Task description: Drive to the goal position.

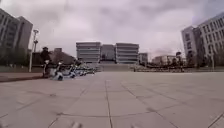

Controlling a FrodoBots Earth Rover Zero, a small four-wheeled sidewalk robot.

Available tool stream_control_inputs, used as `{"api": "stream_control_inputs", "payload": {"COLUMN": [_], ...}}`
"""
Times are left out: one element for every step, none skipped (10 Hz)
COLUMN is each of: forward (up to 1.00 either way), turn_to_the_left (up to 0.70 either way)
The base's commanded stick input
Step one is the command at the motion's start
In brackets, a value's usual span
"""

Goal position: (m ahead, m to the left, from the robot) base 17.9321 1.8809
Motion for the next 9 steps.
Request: {"api": "stream_control_inputs", "payload": {"forward": [0.7,0.7,0.7,0.7,0.7,0.7,0.7,0.7,0.7], "turn_to_the_left": [0.02,0.02,0.02,0.03,0.02,0.0,-0.01,-0.07,-0.35]}}
